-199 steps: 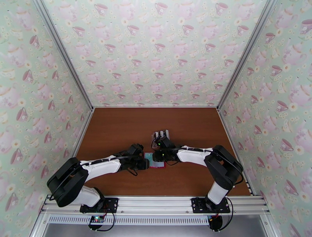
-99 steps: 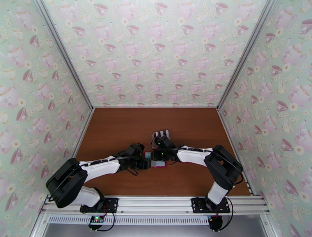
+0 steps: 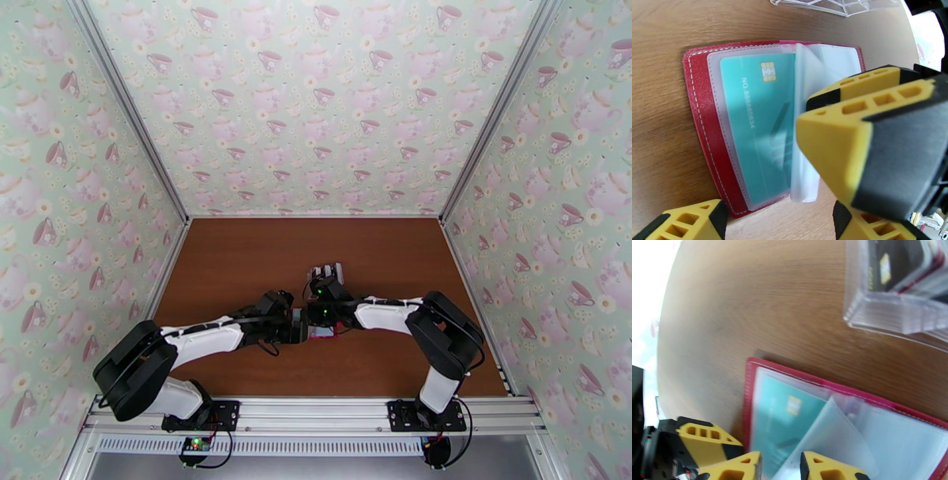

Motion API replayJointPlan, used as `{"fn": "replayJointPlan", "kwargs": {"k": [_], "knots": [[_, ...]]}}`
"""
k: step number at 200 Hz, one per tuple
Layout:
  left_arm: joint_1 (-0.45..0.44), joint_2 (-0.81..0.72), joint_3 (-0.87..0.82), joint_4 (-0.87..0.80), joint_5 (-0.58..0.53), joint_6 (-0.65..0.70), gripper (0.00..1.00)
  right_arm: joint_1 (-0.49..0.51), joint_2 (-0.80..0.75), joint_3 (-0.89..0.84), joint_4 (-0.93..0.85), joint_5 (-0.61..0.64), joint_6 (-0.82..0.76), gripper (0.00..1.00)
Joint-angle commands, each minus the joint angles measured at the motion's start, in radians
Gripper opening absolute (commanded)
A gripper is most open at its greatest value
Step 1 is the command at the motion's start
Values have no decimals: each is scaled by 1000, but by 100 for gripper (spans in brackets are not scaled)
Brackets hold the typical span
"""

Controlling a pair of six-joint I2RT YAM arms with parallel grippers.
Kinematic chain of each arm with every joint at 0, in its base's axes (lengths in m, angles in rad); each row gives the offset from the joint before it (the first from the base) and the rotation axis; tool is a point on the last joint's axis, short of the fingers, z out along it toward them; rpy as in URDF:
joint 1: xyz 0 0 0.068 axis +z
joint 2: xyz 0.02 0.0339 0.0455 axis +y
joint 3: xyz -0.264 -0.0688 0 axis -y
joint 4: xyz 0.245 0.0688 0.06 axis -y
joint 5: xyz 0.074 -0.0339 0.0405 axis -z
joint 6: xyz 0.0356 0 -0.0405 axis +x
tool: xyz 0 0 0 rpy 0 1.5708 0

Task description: Put the credit cards into the card holder

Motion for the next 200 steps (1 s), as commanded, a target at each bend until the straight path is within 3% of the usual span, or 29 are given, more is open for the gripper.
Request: {"fn": "replayJointPlan", "kwargs": {"k": [1,84,150,200], "knots": [[4,52,18,-56,-60,25,73,14,17,-19,74,-55,52,32],[6,130,8,-77,-109,22,60,-25,-124,-39,32,-54,50,32],[6,150,3,-69,-109,20,58,-107,-300,-69,-181,61,-63,34],[8,126,9,-93,-110,23,61,-123,-243,-60,-238,133,-151,35]]}}
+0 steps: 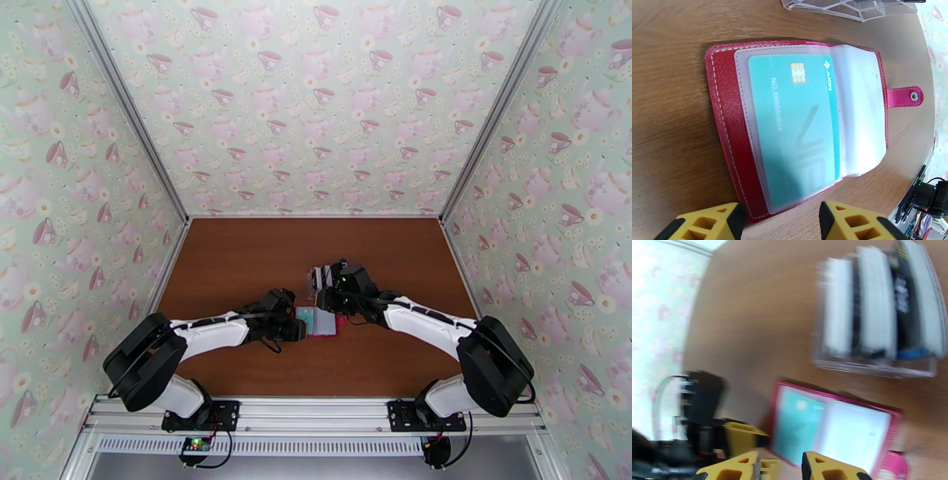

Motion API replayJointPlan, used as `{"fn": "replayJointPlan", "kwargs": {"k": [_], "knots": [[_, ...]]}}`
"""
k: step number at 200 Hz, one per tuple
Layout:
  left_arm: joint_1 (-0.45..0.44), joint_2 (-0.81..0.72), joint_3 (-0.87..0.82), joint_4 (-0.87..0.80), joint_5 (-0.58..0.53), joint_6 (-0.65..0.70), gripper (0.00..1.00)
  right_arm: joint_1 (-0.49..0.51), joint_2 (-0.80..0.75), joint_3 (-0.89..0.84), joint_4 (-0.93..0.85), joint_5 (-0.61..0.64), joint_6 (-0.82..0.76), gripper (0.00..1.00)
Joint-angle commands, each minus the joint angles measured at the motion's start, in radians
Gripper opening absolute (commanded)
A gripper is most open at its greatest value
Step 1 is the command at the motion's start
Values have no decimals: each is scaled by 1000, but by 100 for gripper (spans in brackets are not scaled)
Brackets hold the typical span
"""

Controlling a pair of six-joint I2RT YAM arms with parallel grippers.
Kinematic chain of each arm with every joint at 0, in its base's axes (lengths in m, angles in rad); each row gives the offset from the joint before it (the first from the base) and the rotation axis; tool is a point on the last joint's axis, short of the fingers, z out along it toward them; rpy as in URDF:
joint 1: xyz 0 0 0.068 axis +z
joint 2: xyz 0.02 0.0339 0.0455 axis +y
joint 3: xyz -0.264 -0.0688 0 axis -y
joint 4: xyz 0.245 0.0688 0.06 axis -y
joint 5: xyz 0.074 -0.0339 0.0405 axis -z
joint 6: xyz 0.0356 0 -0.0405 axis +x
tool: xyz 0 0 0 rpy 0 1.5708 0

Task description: Put the credit cards into the card holder

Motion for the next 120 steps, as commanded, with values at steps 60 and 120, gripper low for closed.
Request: {"fn": "replayJointPlan", "kwargs": {"k": [60,120], "knots": [[12,-23,38,-169,-80,35,64,-3,150,60,-60,82,-115,35],[13,-55,107,-193,-48,54,65,-4,209,95,-67,98,-138,34]]}}
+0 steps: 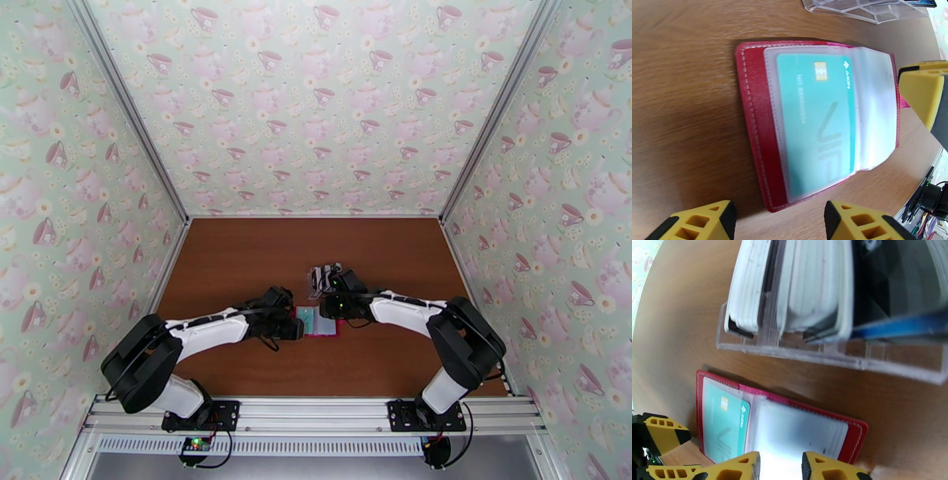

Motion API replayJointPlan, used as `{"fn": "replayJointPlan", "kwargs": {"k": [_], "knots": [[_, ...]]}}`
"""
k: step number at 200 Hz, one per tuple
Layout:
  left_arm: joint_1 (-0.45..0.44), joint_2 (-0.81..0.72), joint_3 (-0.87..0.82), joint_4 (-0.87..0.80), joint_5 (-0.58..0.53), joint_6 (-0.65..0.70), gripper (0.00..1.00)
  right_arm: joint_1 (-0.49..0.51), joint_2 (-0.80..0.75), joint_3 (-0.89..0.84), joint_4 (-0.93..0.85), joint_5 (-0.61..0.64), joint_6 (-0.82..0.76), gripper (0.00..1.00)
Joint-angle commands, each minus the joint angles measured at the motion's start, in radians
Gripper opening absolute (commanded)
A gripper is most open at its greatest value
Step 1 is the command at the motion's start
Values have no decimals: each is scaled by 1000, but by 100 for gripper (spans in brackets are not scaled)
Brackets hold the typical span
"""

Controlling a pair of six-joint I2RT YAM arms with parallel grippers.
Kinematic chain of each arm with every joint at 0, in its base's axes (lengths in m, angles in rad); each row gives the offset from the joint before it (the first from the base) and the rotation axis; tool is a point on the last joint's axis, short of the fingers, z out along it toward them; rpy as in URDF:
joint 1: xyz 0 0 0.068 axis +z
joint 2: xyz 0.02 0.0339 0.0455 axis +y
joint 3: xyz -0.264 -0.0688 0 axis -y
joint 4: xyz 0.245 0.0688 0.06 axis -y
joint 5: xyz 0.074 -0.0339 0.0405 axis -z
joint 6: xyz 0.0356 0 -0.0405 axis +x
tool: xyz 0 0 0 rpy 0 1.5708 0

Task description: Put the credit cards into the card holder

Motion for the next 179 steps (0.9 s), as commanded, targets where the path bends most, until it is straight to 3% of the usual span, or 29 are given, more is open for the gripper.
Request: {"fn": "replayJointPlan", "kwargs": {"k": [1,77,179], "knots": [[8,-28,37,-26,-3,22,65,-4,26,35,-18,34,-32,34],[5,-14,46,60,61,15,66,-7,83,43,-28,55,-52,34],[-6,83,13,171,111,-11,67,37,37,-28,6,9,5,33]]}}
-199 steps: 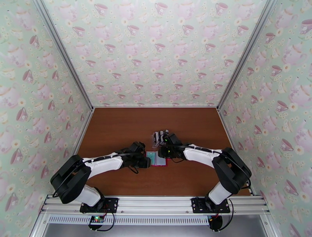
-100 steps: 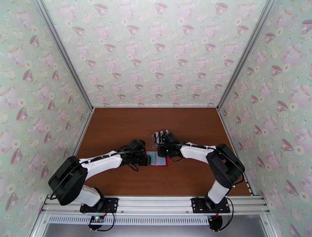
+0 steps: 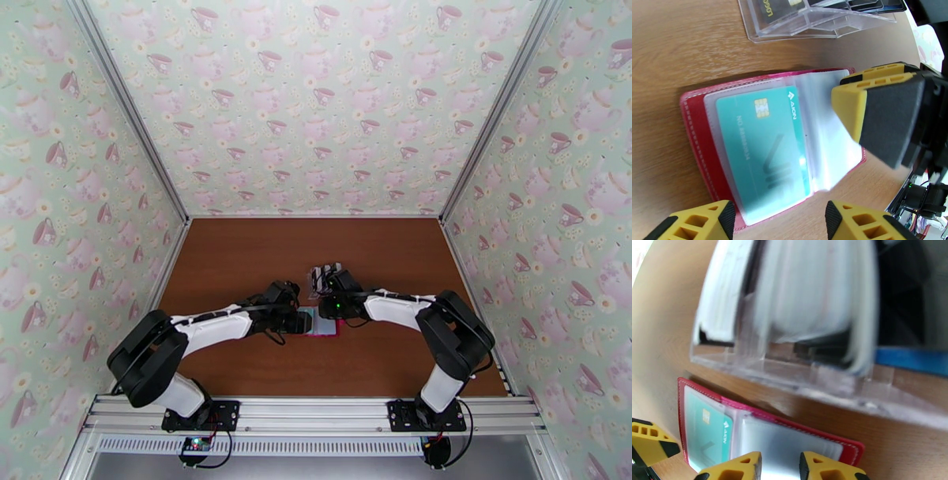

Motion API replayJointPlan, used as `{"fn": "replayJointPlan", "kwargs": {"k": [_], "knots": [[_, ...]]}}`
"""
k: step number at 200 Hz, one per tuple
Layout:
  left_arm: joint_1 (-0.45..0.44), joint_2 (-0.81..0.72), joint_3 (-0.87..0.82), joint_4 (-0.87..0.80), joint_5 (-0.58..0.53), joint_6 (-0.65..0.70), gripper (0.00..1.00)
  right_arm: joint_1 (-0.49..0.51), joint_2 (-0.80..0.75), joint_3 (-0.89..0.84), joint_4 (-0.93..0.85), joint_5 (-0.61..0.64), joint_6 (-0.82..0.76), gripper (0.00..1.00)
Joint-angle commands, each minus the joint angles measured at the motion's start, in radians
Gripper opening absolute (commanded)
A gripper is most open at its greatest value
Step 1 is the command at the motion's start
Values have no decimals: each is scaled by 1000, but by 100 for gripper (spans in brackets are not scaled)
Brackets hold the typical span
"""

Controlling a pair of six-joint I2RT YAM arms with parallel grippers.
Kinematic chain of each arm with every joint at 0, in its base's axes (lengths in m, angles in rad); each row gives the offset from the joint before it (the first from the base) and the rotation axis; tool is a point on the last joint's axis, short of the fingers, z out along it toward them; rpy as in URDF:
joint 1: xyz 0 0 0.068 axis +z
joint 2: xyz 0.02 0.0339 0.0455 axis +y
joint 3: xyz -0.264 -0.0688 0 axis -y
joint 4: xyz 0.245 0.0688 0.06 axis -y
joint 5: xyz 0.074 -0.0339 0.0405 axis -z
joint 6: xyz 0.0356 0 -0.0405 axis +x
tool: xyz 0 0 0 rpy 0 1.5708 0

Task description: Put the credit cards into the card holder

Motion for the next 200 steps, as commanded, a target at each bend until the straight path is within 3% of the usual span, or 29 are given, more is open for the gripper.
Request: {"fn": "replayJointPlan", "kwargs": {"k": [1,77,135,200], "knots": [[-5,22,-13,28,26,-7,67,18,-18,-34,-19,-23,28,33],[-7,12,-69,11,7,-2,71,44,-19,-37,23,-80,77,32],[-6,3,-97,102,85,-15,76,67,-2,-25,64,-110,115,32],[-10,32,-68,-17,6,27,74,67,3,-24,152,-177,184,32]]}}
